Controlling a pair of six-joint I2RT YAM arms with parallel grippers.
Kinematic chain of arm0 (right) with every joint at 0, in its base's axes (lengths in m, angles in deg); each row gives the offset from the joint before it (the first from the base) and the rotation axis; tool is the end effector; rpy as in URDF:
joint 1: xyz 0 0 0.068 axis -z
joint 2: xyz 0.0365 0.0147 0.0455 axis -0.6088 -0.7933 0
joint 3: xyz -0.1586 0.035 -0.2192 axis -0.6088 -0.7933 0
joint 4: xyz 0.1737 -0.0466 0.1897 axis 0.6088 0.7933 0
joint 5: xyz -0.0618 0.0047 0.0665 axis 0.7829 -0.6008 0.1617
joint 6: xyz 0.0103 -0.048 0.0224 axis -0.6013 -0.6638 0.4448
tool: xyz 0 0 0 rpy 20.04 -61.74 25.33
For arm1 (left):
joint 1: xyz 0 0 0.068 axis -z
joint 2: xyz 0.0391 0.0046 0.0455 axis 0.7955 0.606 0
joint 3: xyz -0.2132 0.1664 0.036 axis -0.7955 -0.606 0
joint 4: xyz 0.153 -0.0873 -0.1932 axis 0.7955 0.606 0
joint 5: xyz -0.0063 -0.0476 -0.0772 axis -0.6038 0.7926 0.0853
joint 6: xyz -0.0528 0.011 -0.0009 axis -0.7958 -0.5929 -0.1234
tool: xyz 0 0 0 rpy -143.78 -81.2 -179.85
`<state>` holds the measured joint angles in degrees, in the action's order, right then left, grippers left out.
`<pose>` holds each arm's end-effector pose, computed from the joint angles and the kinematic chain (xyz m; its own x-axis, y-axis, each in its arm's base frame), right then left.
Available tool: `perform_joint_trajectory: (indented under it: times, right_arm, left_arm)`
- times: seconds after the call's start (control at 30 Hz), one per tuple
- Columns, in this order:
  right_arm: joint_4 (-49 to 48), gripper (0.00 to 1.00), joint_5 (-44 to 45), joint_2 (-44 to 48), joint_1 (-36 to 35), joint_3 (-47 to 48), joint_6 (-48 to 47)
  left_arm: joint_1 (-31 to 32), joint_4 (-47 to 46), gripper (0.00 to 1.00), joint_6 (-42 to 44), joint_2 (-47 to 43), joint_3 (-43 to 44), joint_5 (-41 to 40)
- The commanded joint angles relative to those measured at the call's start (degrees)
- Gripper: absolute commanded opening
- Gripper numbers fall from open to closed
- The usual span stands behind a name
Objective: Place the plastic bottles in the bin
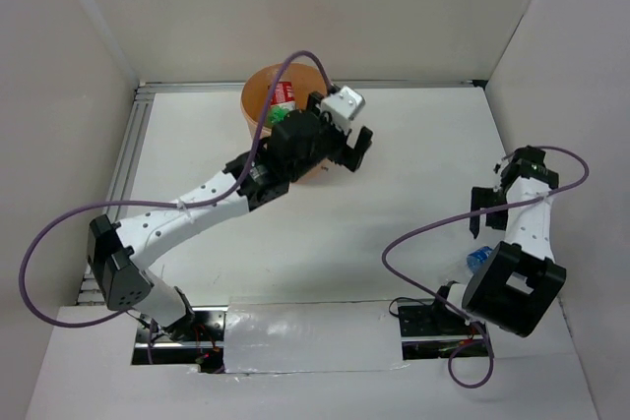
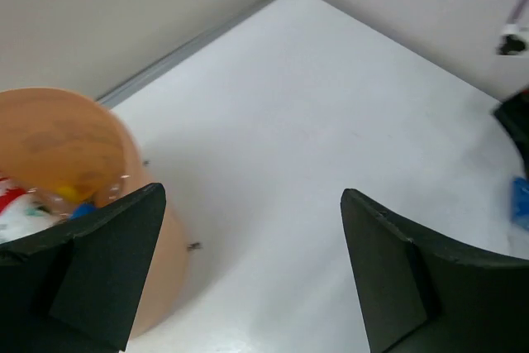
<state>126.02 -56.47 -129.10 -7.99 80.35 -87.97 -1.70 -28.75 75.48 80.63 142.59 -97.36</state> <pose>0.1914 -0.1132 0.2602 -0.9634 0.1774 -0.2010 0.2158 0.9581 -0.1884 0.2385 -0.2803 0.4218 -0.0911 -0.0046 -0.9958 0.5905 0.8050 -0.0577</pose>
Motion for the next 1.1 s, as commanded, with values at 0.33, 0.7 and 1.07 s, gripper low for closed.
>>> perform_joint_trajectory:
  times: [0.33, 0.7, 1.07]
  right_arm:
    - [-3.01, 1.0, 7.76, 3.54, 0.37, -10.54, 8.35]
    - [-3.64, 1.0, 2.67, -7.88, 1.07, -8.0, 6.59]
    - [-7.67, 0.93, -7.6, -23.34, 5.55, -4.76, 3.6]
  left_arm:
    - [4.37, -6.79, 1.0, -2.14, -2.94, -12.31, 1.21]
    - [4.9, -5.56, 1.0, -3.9, -10.23, -19.96, -0.01]
    - [4.9, -2.49, 1.0, -5.04, -18.23, -25.06, -3.19]
